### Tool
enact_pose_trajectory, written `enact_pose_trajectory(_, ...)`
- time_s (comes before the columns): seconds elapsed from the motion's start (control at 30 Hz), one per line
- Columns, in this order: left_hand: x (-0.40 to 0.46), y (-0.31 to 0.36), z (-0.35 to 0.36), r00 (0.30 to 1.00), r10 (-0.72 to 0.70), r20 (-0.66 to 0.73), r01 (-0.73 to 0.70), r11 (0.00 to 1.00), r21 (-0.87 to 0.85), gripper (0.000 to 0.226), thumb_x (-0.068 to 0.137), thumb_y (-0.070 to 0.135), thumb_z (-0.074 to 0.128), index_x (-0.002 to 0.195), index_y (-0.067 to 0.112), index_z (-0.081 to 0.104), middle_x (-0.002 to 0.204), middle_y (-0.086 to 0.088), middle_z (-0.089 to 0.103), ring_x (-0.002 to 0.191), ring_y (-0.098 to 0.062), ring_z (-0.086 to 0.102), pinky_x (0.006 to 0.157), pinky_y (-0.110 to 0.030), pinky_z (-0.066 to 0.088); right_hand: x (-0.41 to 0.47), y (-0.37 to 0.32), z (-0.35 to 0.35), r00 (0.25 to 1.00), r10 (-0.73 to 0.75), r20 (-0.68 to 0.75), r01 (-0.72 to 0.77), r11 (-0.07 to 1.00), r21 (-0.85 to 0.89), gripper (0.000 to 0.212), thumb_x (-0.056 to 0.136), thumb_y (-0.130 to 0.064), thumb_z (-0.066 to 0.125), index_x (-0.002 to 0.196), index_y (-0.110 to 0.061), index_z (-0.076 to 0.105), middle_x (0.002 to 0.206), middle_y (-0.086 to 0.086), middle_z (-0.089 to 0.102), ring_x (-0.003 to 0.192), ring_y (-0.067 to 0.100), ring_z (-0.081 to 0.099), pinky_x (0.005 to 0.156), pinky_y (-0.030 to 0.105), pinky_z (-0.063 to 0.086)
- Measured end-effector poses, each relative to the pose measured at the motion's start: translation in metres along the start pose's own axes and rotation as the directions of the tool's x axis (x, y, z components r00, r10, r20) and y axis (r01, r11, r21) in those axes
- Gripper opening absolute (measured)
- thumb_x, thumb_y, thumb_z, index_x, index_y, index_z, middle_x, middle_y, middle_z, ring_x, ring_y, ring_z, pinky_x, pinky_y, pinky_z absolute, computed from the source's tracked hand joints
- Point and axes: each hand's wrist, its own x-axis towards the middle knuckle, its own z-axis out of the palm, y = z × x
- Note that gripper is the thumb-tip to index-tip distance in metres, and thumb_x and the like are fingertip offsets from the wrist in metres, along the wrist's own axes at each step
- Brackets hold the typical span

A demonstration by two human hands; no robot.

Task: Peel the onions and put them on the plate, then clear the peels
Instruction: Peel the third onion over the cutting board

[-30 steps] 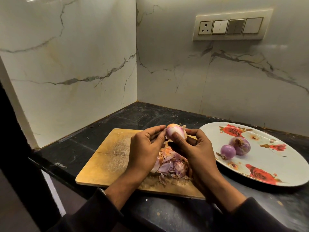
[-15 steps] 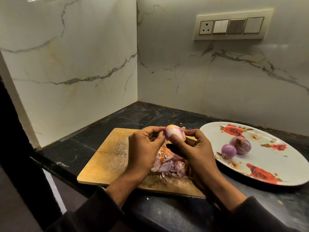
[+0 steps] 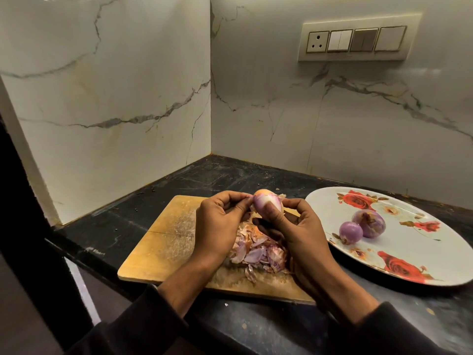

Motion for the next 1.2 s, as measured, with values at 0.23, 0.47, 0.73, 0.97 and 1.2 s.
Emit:
enact_pose_trajectory(0.23,0.003,0.000,0.000,0.996,-0.087,0.032,0.090,0.986,-0.137,0.009,0.095,0.007,0.064,0.102,0.009,0.070,0.090,-0.005,0.077,0.085,-0.017,0.076,0.070,-0.025,0.060,0.001,-0.003,-0.002,0.997,0.036,0.069,-0.041,0.996,0.082,0.059,0.075,-0.029,0.077,0.127,-0.012,0.055,0.110,0.014,0.076,0.102,0.031,0.074,0.087,0.039,0.061)
enact_pose_trajectory(0.47,0.001,-0.004,0.000,0.997,-0.023,0.080,0.017,0.996,0.083,0.029,0.104,0.010,0.048,0.103,0.027,0.071,0.092,0.000,0.072,0.078,-0.005,0.066,0.068,-0.020,0.054,0.003,-0.004,-0.003,0.999,0.038,0.022,-0.038,0.999,0.017,0.038,0.093,-0.034,0.063,0.123,-0.011,0.063,0.102,0.009,0.077,0.088,0.020,0.075,0.072,0.028,0.060)
enact_pose_trajectory(0.73,0.001,0.000,0.000,0.990,0.138,0.039,-0.142,0.975,0.172,0.024,0.093,0.024,0.066,0.117,0.022,0.074,0.115,0.011,0.071,0.106,0.003,0.065,0.086,-0.019,0.057,0.000,-0.002,-0.007,0.998,-0.059,0.017,0.060,0.995,-0.081,0.040,0.082,-0.032,0.072,0.120,-0.019,0.069,0.103,0.009,0.076,0.077,0.012,0.072,0.063,0.020,0.055)
enact_pose_trajectory(0.97,-0.004,0.003,0.002,0.981,0.128,0.149,-0.153,0.973,0.174,0.032,0.093,0.019,0.066,0.124,0.016,0.068,0.113,0.006,0.073,0.094,-0.002,0.071,0.078,-0.024,0.061,0.003,-0.004,-0.014,0.994,-0.107,0.023,0.110,0.982,-0.153,0.057,0.073,-0.030,0.078,0.129,-0.025,0.067,0.115,0.009,0.074,0.092,0.021,0.075,0.073,0.026,0.060)
enact_pose_trajectory(1.2,-0.006,0.000,0.004,0.965,0.180,0.192,-0.223,0.946,0.233,0.034,0.096,0.015,0.063,0.131,0.016,0.063,0.115,0.013,0.066,0.101,0.002,0.068,0.082,-0.021,0.059,0.006,0.001,-0.018,0.986,-0.166,0.017,0.166,0.964,-0.207,0.061,0.072,-0.029,0.081,0.131,-0.021,0.067,0.121,0.006,0.073,0.104,0.018,0.073,0.083,0.034,0.062)
